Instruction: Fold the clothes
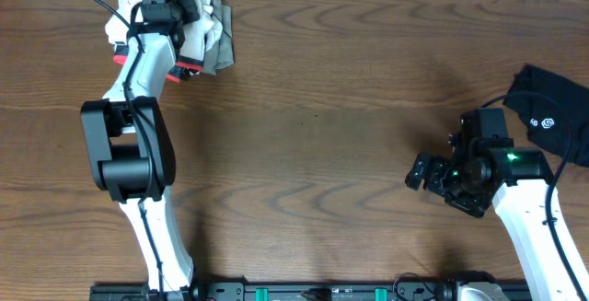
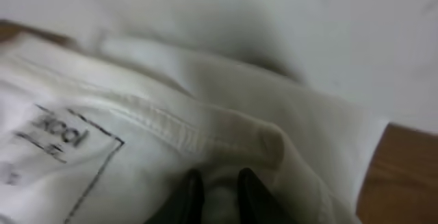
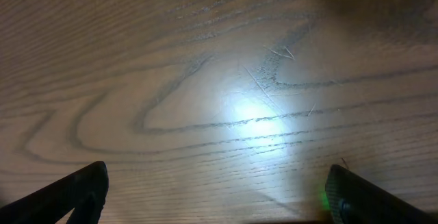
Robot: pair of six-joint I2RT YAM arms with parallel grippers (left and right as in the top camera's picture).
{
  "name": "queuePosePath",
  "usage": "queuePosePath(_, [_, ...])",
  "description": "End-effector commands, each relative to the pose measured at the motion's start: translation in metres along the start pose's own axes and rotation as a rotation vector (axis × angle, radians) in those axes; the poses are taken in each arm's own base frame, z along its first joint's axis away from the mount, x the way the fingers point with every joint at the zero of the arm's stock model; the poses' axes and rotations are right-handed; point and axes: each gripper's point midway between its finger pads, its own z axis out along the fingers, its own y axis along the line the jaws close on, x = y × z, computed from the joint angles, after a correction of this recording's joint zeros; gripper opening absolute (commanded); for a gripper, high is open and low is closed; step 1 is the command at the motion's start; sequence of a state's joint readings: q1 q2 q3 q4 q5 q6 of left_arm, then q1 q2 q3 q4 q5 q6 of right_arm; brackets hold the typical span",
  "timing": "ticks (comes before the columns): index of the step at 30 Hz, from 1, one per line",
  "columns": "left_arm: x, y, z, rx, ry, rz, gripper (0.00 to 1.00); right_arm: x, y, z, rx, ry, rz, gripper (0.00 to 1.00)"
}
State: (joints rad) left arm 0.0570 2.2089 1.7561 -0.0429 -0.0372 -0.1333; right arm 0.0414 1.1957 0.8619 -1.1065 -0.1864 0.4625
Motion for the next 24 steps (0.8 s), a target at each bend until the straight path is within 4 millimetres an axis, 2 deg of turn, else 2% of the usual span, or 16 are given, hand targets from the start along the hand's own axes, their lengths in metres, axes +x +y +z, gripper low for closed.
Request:
queuePosePath(1, [-0.077, 0.0, -0.056, -0.004, -0.176, -0.013, 0.21, 0.001, 0.0, 0.001, -0.003, 0.006, -0.013, 0.99])
queuePosePath(3, [-0.098, 0.003, -0.073, -0.001, -0.23, -0.022, 0.2, 0.001, 0.0, 0.001, -0.003, 0.006, -0.013, 0.99])
queuePosePath(5, [-0.108, 0.009, -0.079, -0.006, -0.262, -0.031, 0.19, 0.001, 0.0, 0.001, -0.003, 0.005, -0.013, 0.99])
queuePosePath(8, [-0.105, 0.025, -0.073, -0.03, -0.25, -0.04, 0.19, 0.001, 0.0, 0.001, -0.003, 0.006, -0.021, 0.99])
queuePosePath(13, [-0.07, 0.039, -0.038, -0.059, -0.17, -0.04, 0.18, 0.001, 0.0, 0.001, -0.002, 0.007, -0.023, 0.99])
queuePosePath(19, [-0.008, 0.049, 0.019, -0.089, -0.063, -0.001, 0.19, 0.002, -0.001, 0.001, -0.001, 0.01, -0.022, 0.99])
queuePosePath(22, [0.013, 0.057, 0.033, -0.125, -0.026, 0.002, 0.19, 0.003, -0.001, 0.001, 0.001, 0.015, -0.021, 0.99])
queuePosePath(24, [0.012, 0.06, 0.033, -0.142, -0.033, 0.005, 0.19, 0.004, -0.002, 0.001, 0.004, 0.019, -0.02, 0.99])
